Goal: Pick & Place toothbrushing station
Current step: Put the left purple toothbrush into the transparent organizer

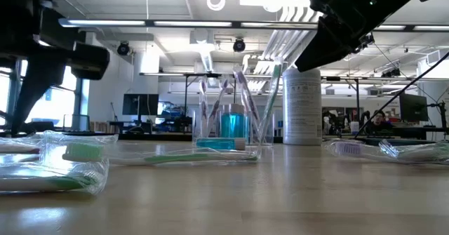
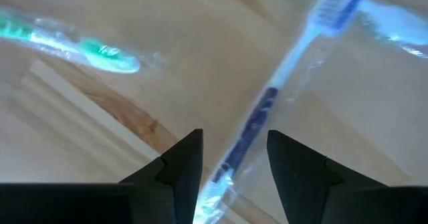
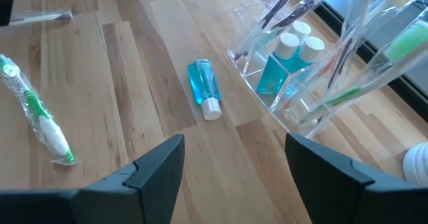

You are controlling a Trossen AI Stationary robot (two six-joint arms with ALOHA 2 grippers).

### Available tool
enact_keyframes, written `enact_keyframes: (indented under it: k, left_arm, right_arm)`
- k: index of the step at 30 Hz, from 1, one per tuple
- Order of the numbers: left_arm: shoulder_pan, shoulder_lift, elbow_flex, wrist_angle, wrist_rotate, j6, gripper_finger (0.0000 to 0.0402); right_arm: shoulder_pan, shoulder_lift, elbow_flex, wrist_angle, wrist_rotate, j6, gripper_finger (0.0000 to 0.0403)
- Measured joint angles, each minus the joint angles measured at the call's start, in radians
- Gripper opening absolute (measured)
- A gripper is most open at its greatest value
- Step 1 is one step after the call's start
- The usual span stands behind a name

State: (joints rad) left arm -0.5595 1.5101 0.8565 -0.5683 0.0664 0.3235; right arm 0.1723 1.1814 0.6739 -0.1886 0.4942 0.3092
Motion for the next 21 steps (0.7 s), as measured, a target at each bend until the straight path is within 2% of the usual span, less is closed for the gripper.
enact_keyframes:
  k: [8,21]
  left_arm:
    - [0.024,0.000,-0.033,0.048,0.028,0.039,0.0150]
    - [0.023,0.034,-0.034,0.029,0.009,-0.013,0.0028]
  right_arm:
    - [-0.030,0.000,0.000,0.001,0.000,0.000,0.0252]
    - [-0.037,0.000,0.000,0.007,0.000,0.000,0.0252]
